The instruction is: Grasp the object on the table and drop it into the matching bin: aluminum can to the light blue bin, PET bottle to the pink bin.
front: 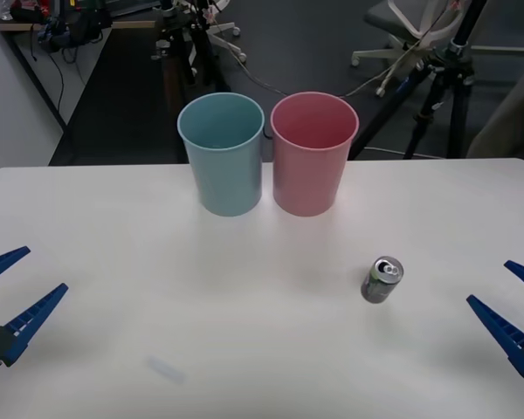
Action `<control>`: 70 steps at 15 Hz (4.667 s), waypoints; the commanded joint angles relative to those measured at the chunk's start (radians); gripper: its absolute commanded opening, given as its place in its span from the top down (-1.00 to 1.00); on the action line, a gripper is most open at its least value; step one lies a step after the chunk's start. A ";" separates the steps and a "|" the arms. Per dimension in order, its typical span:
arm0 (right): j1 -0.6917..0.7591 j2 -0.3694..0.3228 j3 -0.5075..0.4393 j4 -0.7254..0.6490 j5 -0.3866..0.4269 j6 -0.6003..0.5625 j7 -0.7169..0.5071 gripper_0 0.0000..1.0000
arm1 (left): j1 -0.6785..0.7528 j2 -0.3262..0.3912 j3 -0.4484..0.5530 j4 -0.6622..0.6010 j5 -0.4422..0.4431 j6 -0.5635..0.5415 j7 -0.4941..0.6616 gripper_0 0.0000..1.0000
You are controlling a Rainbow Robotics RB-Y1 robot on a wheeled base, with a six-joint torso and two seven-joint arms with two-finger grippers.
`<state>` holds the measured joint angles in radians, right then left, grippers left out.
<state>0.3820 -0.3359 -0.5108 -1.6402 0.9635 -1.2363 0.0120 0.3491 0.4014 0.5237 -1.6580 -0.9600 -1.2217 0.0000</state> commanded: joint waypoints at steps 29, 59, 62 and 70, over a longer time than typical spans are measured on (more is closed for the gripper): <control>-0.120 0.014 0.341 0.281 0.006 0.258 0.565 -1.00 | 0.000 0.000 0.000 0.000 0.000 0.000 0.000 -1.00; -0.357 0.058 0.420 0.494 0.020 0.308 0.628 0.89 | 0.000 0.000 0.000 0.000 0.000 0.000 0.000 -1.00; -0.357 0.058 0.419 0.494 0.020 0.301 0.631 1.00 | 0.000 0.000 0.000 0.000 0.000 0.000 0.000 -1.00; -0.357 0.060 0.408 0.494 0.020 0.290 0.623 1.00 | 0.000 0.000 0.000 0.000 0.000 0.000 0.000 -1.00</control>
<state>0.0244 -0.2764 -0.1013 -1.1458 0.9833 -0.9452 0.6363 0.3490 0.4014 0.5236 -1.6580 -0.9599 -1.2217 0.0000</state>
